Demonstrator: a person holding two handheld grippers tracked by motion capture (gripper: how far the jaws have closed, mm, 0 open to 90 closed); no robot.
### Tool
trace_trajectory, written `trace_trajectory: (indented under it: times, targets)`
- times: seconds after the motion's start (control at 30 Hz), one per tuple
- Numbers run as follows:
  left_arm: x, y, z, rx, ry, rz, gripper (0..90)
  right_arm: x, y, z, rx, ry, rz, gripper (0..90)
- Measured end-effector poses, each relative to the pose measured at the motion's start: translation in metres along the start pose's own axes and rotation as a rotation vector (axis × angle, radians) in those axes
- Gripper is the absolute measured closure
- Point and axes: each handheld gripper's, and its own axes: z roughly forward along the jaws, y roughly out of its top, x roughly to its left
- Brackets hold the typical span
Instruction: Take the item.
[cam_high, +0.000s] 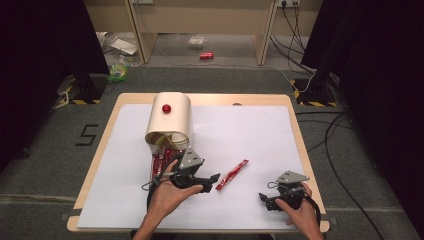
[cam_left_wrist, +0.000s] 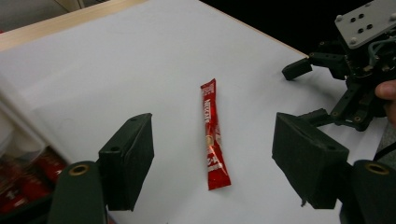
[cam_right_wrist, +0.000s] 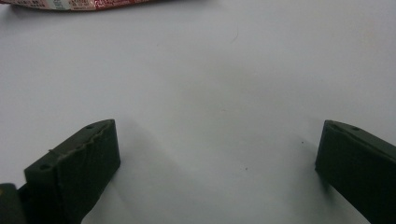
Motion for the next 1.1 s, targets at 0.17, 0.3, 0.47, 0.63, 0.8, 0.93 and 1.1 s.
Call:
trace_trajectory:
  times: [0.17,0.3,0.47,0.63,0.8,0.93,1.1]
  targets:
    - [0.01,-0.007,-0.012,-0.013,0.021,-0.007,29.3,0.0,0.0,0.0,0.0,0.0,0.0,0.4]
    - [0.019,-0.012,-0.023,-0.025,0.045,-0.011,30.0,0.0,0.0,0.0,0.0,0.0,0.001,0.3]
    - [0.027,-0.017,-0.035,-0.033,0.072,-0.019,30.7,0.0,0.0,0.0,0.0,0.0,0.001,0.3]
    - [0.033,-0.024,-0.044,-0.033,0.088,-0.028,31.2,0.0,0.0,0.0,0.0,0.0,0.0,0.3]
    - [0.038,-0.032,-0.052,-0.038,0.098,-0.041,31.7,0.0,0.0,0.0,0.0,0.0,0.001,0.3]
    - [0.041,-0.038,-0.059,-0.041,0.11,-0.045,32.2,0.0,0.0,0.0,0.0,-0.001,-0.001,0.3]
    - [0.047,-0.047,-0.068,-0.055,0.131,-0.053,32.3,0.0,0.0,0.0,0.0,-0.001,-0.002,0.3]
